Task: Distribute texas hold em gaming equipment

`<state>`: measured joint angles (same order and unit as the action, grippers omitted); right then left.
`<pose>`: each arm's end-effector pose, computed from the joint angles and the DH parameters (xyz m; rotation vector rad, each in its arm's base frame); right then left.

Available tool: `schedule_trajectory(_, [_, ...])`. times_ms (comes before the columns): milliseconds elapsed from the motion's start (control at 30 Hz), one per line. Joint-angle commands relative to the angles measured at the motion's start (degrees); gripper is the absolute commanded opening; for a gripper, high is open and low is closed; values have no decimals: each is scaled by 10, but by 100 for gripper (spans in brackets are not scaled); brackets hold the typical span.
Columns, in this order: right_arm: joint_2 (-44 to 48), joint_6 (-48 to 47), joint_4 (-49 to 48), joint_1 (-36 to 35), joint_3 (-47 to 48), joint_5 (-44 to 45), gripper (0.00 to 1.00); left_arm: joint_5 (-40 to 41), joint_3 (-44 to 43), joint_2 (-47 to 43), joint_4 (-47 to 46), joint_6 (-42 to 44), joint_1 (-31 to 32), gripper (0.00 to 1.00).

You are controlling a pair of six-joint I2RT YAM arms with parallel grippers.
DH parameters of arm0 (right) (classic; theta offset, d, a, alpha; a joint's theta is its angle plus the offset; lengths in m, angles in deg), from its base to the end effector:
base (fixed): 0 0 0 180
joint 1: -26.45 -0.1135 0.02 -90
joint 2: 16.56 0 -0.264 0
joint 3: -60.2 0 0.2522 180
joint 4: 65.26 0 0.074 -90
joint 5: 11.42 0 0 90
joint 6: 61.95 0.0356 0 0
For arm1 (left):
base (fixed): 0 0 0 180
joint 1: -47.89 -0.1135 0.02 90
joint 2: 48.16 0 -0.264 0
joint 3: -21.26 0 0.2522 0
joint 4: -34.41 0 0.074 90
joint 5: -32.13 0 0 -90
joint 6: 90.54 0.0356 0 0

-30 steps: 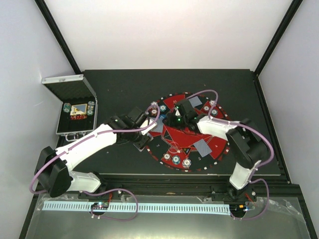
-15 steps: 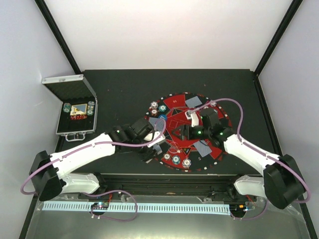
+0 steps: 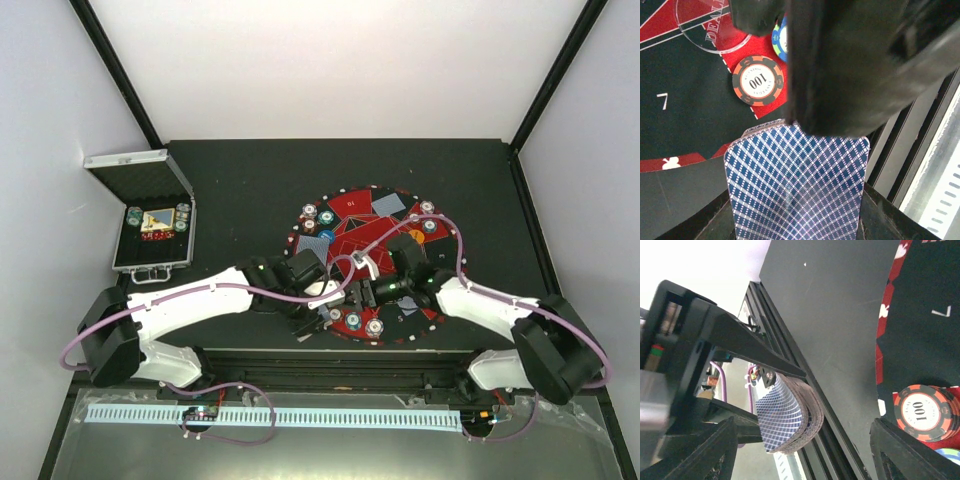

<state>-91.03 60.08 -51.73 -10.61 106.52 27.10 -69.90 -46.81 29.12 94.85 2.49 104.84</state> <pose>0.1775 0.1690 0.1849 -0.6394 2.4340 1.6025 0.1294 -0.2125 0.2286 1.4852 2.4647 -0.5043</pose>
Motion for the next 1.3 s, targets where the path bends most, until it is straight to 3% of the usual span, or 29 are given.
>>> schedule_trajectory(0, [-30,-16,-38,-10,6,-28,73,-2,-26,1,1,7,7,52])
schedule_trajectory(333, [-74,-15,-69,-21,1,-38,70,-4,-27,-4,1,8,8,51])
schedule_trajectory(767, [-112,-15,-96,-26,-2,-44,56,-7,-26,-16,1,7,8,51])
schedule_trajectory(1267, [-138,-17,-117,-49,12,-49,50,-7,-26,-20,1,7,8,51])
